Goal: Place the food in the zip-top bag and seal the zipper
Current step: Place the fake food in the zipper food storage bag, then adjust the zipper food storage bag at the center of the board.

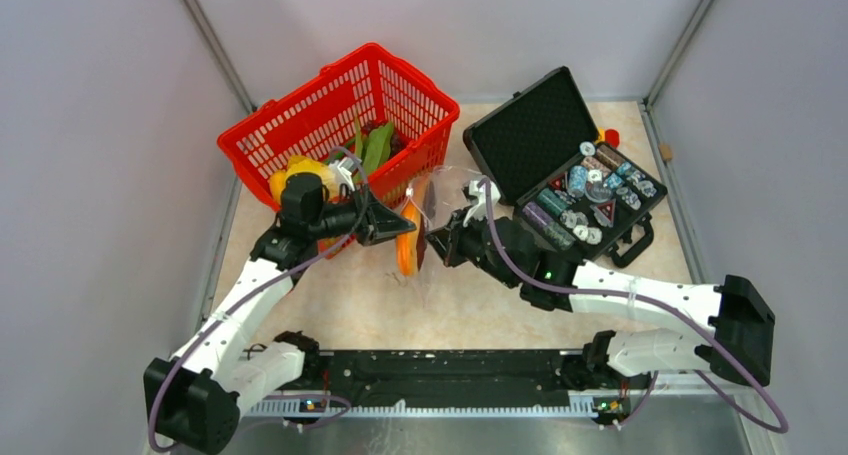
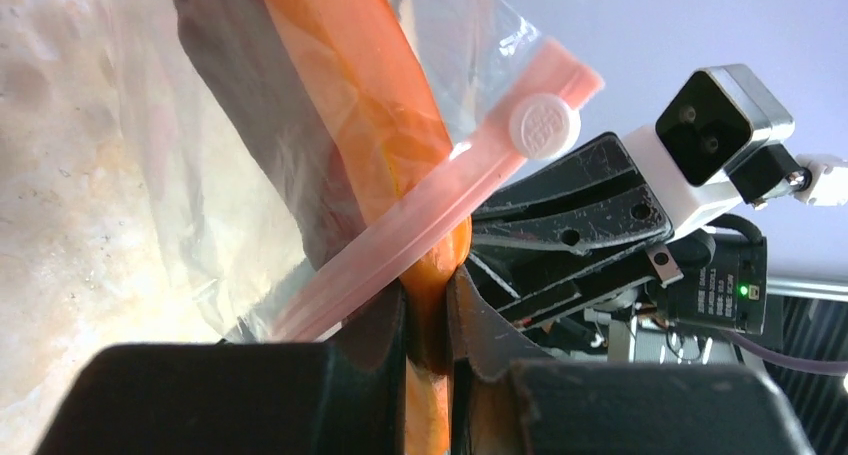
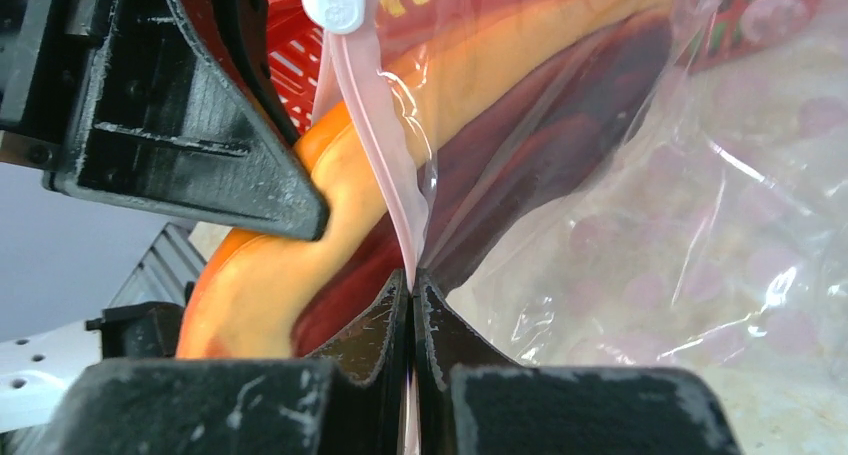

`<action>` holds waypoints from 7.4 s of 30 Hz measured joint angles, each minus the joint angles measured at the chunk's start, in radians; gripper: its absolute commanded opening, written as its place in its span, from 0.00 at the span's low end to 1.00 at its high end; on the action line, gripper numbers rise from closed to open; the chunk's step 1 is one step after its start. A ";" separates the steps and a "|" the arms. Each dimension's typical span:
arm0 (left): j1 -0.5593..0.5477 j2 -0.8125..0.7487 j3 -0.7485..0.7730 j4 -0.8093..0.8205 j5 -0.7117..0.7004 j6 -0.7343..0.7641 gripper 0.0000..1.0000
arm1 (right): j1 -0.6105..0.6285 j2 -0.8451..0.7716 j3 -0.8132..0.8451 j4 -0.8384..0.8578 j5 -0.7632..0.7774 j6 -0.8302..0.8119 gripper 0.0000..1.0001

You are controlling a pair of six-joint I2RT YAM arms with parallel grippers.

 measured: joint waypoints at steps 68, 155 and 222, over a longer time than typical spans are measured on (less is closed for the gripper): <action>-0.157 -0.003 0.294 -0.545 -0.247 0.678 0.51 | 0.013 -0.222 0.033 -0.072 0.146 0.054 0.00; -0.355 0.167 0.777 -0.573 -0.419 0.785 0.00 | 0.018 -0.499 0.016 -0.098 -0.036 -0.381 0.00; -0.368 0.147 0.431 -0.503 -0.422 0.681 0.00 | -0.084 -0.154 0.120 -0.248 -0.172 -0.301 0.00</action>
